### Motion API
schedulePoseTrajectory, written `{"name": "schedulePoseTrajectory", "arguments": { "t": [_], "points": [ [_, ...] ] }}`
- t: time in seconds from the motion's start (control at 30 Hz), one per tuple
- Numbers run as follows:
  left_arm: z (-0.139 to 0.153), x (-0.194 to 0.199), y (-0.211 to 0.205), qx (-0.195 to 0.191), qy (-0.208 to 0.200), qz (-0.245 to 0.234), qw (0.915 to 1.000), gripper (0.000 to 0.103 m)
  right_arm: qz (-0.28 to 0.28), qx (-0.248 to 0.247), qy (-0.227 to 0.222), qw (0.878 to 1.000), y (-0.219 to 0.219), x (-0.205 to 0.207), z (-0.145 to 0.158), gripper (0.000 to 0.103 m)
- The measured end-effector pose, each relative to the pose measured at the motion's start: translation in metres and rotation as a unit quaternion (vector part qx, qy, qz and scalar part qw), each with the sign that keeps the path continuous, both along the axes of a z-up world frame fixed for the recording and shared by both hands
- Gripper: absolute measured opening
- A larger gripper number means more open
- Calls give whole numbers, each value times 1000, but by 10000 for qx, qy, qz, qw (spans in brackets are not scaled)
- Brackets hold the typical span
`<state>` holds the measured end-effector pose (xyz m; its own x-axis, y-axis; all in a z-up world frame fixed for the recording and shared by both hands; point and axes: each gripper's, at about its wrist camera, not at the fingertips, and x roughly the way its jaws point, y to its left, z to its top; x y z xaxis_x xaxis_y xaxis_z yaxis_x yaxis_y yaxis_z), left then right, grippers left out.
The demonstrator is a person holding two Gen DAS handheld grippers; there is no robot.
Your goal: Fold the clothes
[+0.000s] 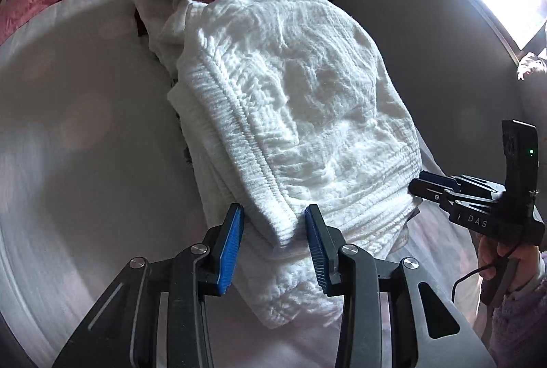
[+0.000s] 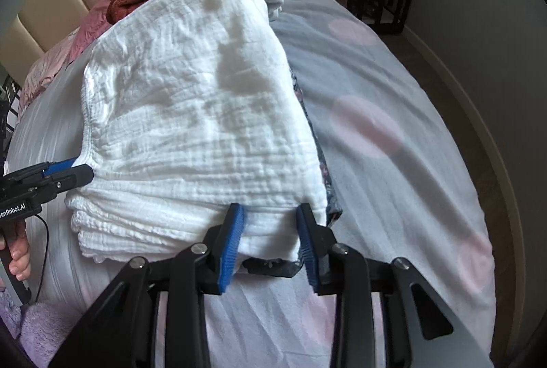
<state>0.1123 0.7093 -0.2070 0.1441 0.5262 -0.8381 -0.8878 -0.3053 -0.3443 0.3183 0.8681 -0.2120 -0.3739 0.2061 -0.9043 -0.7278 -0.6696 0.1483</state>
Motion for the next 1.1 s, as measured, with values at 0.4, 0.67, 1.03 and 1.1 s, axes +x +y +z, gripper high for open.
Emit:
{"name": "schedulePoseTrajectory", "arguments": {
  "t": [0.4,0.67,1.03,1.1],
  "points": [
    [113,15,-51,917,1176,103,9888,52,-247,723,346,9965,-73,21,107,35],
    [178,54,-107,1563,1886,323,9690,80,-637,1033,792,9894,-145,40,158,71],
    [169,93,-160,1297,2455,247,9604,81,-1259,1647,1014,9730,-234,62,179,73],
    [161,97,-167,1227,2467,220,9610,81,-1346,1747,976,9705,-246,64,177,73]
  ]
}}
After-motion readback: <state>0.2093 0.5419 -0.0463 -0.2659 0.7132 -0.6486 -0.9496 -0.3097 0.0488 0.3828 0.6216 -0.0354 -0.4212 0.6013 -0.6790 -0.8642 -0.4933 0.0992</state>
